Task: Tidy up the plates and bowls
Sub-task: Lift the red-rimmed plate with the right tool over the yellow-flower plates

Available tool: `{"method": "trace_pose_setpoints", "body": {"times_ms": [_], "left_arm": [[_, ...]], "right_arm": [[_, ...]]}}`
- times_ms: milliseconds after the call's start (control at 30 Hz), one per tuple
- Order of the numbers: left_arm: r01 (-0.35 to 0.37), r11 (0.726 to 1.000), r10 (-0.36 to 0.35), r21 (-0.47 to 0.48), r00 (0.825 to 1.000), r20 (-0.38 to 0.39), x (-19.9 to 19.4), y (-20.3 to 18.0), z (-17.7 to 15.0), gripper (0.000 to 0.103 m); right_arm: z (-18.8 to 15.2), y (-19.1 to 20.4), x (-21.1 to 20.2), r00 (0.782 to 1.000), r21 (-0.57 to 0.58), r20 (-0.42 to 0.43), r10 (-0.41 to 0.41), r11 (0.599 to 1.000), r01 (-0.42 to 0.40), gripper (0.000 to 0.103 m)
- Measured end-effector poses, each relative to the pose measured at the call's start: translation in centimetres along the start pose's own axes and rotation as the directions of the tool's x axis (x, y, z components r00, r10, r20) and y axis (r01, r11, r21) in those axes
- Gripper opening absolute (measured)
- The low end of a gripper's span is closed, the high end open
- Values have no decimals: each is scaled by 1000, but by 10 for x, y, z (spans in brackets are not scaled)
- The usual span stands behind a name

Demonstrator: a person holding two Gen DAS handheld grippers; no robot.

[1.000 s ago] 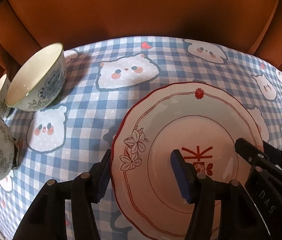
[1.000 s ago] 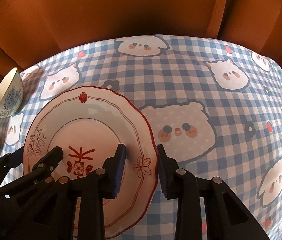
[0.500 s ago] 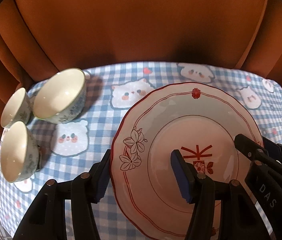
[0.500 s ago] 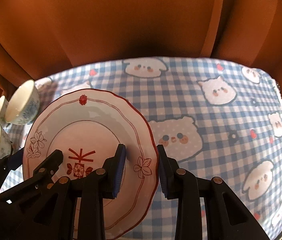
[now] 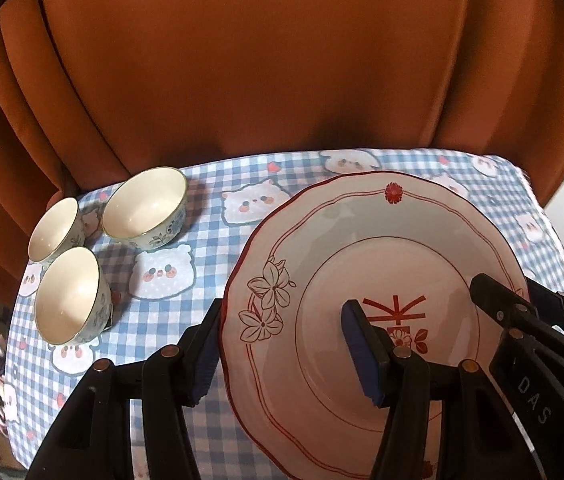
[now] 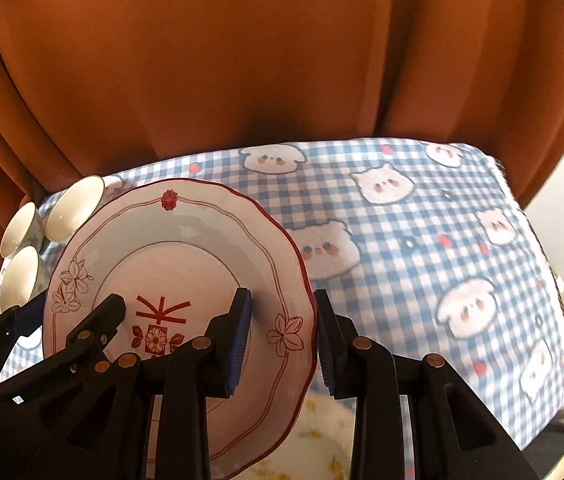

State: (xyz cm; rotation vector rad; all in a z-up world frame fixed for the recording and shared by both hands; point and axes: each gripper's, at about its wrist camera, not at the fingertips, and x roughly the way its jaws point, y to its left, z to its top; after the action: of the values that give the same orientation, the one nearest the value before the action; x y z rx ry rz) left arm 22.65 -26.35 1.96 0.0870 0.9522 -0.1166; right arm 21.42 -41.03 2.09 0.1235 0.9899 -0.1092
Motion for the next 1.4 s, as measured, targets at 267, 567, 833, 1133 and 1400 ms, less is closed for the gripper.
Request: {"method": "trace_pose_setpoints", "body": {"times_ms": [267, 567, 833, 1133, 1400], "left_arm": [[46, 998, -46, 43, 999, -5, -22, -10, -35, 59], [72, 997, -72, -4, 996, -47, -28, -24, -67, 59], [34, 999, -36, -25, 996, -78, -22, -45, -93, 59], [-1, 998, -5, -56, 993, -118, -6, -69, -120, 59], [-34, 996, 21, -82, 987, -157, 6, -82, -133, 60]], "right_arm": [[-39, -7, -35, 999, 47, 5, -49, 998, 49, 34], [-74, -19, -47, 997, 13, -27, -74, 997, 74, 34], [-92, -38, -40, 997, -28, -67, -45, 999, 43, 34], [-112, -64, -18, 992, -53, -130, -9, 999, 2, 34], [-121, -79, 0, 983, -71, -181, 16, 997, -29, 34]]}}
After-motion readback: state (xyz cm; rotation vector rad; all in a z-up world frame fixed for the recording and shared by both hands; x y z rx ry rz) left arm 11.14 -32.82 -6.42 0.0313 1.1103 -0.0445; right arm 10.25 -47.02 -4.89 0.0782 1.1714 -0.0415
